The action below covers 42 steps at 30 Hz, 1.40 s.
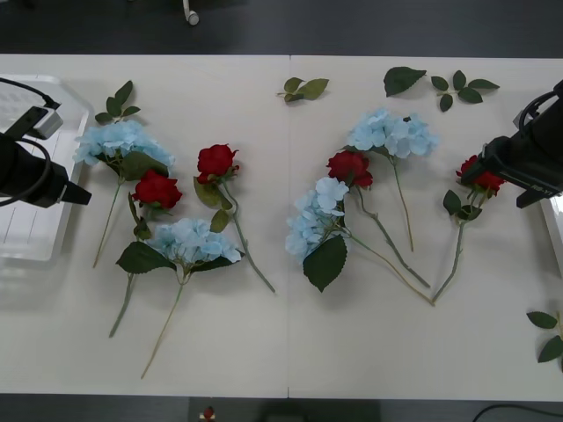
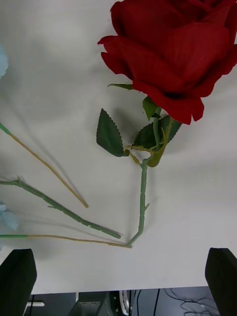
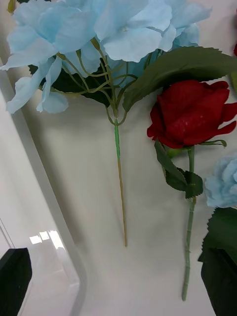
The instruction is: Put the red flowers into the right box and the blue flowers into the left box
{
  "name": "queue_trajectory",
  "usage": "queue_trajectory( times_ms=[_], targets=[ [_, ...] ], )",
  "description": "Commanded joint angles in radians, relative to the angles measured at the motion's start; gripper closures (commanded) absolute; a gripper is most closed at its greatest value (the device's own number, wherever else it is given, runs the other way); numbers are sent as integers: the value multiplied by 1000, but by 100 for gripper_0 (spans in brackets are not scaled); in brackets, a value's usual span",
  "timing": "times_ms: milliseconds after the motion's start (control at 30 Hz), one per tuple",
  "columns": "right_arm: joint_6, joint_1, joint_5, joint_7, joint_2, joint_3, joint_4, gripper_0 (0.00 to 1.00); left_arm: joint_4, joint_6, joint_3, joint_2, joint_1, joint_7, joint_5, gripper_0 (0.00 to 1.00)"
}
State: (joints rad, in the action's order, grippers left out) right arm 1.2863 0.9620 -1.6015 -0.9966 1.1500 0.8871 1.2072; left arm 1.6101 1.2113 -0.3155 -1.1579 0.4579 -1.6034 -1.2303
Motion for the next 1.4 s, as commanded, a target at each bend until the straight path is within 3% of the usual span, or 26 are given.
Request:
queue_trajectory(
  times_ms=[33, 300, 467, 700, 900, 1400],
  targets=[
    [-53, -22, 23, -48, 16, -22, 6, 0, -4, -98, -71, -9, 42, 17, 48, 0],
    [-223, -117, 55, -195, 14, -23, 12, 0, -78, -162, -160, 35, 82, 20, 71, 0],
    [-254, -143, 77, -217, 2, -23, 11, 0, -142, -176, -188, 87, 120, 11, 91, 0],
    [-271, -158, 114, -240, -13, -8, 12, 0, -211, -266, -292, 98, 182, 13, 110, 0],
    [-369, -158, 137, -254, -29, 78, 14, 0, -309, -314, -373, 118, 245, 16, 106, 0],
    [-389, -160, 196, -260, -95, 115, -6, 0, -326, -311, -418, 152, 246, 28, 129, 0]
  ],
)
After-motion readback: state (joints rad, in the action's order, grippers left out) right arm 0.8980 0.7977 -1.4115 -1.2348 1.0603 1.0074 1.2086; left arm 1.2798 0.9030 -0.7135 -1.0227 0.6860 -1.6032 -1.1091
